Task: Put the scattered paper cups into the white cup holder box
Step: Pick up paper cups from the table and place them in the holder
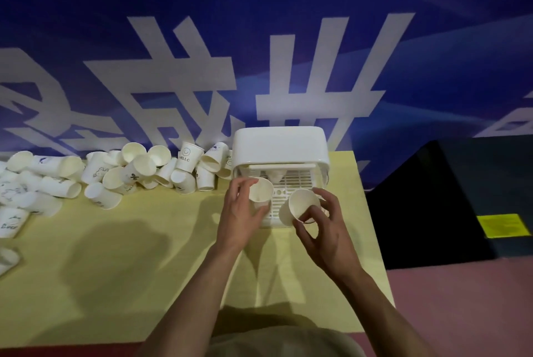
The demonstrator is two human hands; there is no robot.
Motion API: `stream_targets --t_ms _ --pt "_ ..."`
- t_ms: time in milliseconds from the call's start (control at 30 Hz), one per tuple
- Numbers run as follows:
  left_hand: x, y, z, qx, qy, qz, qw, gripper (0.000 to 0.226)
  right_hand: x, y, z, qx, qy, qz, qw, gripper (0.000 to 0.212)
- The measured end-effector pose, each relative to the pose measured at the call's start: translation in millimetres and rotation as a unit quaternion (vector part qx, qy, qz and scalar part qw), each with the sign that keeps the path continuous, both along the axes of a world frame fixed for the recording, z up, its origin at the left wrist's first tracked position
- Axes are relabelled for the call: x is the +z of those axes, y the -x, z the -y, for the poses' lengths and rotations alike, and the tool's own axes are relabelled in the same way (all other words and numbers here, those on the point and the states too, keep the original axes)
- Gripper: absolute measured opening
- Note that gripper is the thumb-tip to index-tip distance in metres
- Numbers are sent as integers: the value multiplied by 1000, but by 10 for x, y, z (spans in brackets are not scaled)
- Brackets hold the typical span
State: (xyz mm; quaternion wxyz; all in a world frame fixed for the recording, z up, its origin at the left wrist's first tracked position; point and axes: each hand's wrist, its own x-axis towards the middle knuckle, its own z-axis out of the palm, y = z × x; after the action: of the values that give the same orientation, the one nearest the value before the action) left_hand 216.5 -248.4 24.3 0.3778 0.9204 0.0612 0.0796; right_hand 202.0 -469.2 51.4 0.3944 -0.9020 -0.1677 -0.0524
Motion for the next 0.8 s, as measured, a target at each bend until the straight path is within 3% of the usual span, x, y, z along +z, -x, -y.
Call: stream_targets --t_ms 300,567,800 --pt "-421 -10 72 29 -8 -74 997 83 37 -396 -239 58 -25 11 998 18" --pt "-483 84 18 22 84 -85 993 77 -361 -628 -531 131 51 1 990 15" --pt "-512 142 -51 4 97 -113 989 83 -736 -689 -613 149 112 -54 981 18"
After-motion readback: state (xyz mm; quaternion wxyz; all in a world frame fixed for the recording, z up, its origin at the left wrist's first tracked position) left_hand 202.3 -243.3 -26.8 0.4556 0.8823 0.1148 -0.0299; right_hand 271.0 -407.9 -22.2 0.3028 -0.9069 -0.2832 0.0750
